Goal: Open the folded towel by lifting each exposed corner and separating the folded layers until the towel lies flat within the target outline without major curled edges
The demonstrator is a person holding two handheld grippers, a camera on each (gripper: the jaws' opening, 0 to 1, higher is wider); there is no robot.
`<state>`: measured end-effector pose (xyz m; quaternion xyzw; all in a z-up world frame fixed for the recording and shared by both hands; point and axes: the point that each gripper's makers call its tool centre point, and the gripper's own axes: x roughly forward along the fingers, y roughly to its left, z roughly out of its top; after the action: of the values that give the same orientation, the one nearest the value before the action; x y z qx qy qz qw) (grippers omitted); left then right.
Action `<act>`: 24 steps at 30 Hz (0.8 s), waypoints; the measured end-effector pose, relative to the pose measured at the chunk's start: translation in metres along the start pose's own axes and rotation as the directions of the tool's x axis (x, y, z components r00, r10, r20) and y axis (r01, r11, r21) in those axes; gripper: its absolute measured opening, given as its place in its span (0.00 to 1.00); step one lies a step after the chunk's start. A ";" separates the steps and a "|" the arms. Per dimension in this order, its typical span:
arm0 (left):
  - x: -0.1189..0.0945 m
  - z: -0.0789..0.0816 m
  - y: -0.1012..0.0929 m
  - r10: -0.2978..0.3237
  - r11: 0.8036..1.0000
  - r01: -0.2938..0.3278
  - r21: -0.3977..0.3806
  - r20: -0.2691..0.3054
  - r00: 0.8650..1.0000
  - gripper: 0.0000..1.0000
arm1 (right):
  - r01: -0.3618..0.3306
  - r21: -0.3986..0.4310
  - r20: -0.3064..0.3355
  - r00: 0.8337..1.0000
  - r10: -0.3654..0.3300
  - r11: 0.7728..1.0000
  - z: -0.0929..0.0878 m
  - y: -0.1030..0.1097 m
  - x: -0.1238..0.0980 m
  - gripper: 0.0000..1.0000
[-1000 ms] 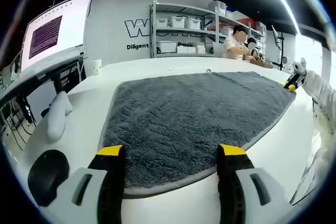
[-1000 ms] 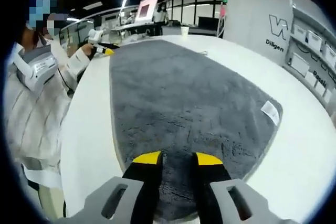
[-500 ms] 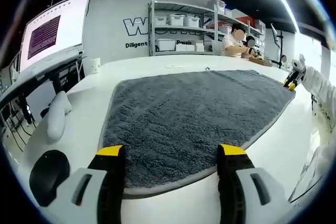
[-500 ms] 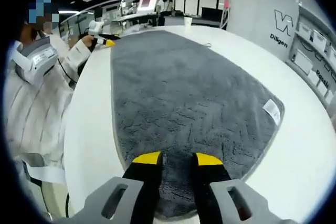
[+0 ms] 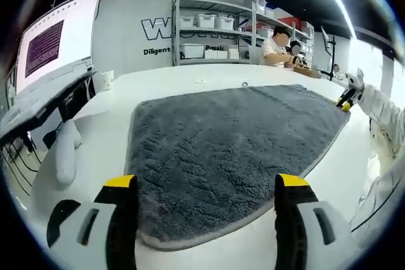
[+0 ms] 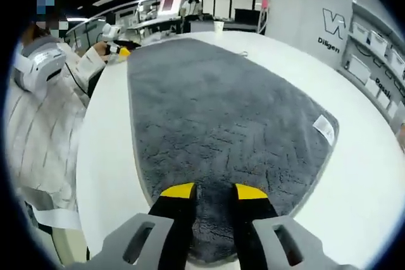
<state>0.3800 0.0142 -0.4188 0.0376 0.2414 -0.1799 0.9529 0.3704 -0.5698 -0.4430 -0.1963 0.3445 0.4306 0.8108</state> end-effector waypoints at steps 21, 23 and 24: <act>0.066 0.111 0.006 -0.216 0.975 0.220 -0.003 0.170 0.961 0.99 | 0.005 0.061 0.025 1.000 -0.006 0.998 -0.001 -0.003 -0.001 0.17; 0.081 0.110 0.007 -0.222 0.975 0.222 0.014 0.142 0.965 0.99 | 0.008 0.075 0.034 0.999 -0.010 0.997 0.000 -0.002 -0.001 0.18; 0.084 0.110 0.008 -0.223 0.975 0.223 0.016 0.138 0.965 0.99 | 0.008 0.077 0.036 0.999 -0.011 0.997 0.000 -0.002 -0.001 0.18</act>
<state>0.5005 -0.0231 -0.3619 -0.0023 0.1772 -0.2881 0.9411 0.3714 -0.5714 -0.4427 -0.1585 0.3452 0.4166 0.8259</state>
